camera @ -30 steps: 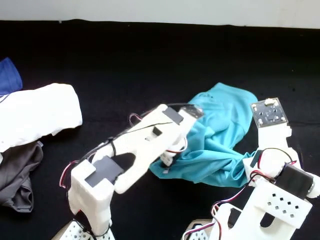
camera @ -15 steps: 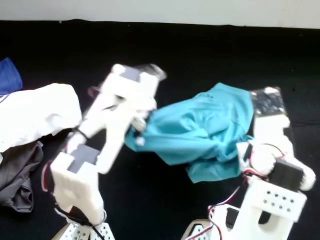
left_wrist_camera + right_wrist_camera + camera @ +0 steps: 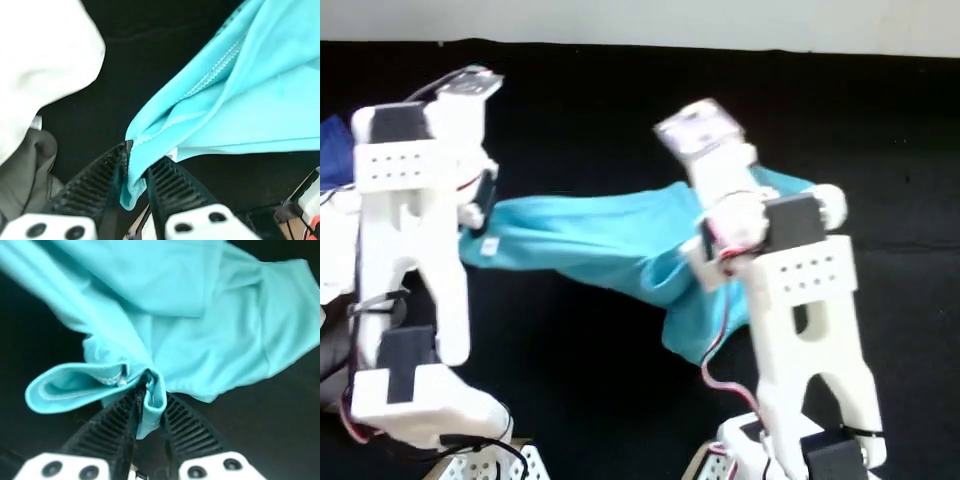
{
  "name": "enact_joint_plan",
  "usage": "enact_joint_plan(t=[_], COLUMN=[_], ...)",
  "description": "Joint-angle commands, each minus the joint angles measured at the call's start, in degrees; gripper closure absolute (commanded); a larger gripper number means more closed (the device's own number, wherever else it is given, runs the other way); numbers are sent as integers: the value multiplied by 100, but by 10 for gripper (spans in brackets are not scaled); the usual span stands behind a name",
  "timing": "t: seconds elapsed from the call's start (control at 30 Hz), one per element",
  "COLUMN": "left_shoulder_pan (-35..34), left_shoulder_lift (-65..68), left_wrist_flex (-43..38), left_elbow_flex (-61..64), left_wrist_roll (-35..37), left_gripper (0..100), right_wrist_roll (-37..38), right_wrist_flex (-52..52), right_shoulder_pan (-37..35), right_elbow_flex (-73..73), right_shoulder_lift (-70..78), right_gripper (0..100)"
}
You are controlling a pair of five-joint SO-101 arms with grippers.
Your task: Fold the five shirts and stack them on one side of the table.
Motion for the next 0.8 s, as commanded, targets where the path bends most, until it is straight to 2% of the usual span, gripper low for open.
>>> enact_joint_plan(t=[0.0, 0.1, 0.23, 0.37, 0.47, 0.57, 0.67, 0.77], left_shoulder_pan=[-338, -558, -593, -567, -602, -602, -602, -602], left_shoulder_lift=[-295, -127, 171, 426, 444, 444, 444, 453], left_wrist_flex=[-79, -571, -1020, -1037, -932, -668, -554, -545], left_elbow_flex=[541, 1138, 1842, 1982, 1965, 1789, 1525, 1420], left_wrist_roll=[-220, -211, -211, -211, -431, -800, -818, -809], left_gripper=[993, 993, 993, 989, 920, 846, 825, 825], right_wrist_roll=[-18, 0, 369, 431, 396, 325, 273, 273], right_wrist_flex=[92, 75, 66, 66, 84, 92, 92, 66], right_shoulder_pan=[-804, -1244, -1297, -1297, -1297, -1297, -1279, -848], right_elbow_flex=[330, 1209, 2035, 2422, 2510, 2633, 2598, 2527], right_shoulder_lift=[-31, -215, -418, -637, -875, -1191, -1596, -1930], right_gripper=[992, 992, 992, 992, 981, 889, 786, 775])
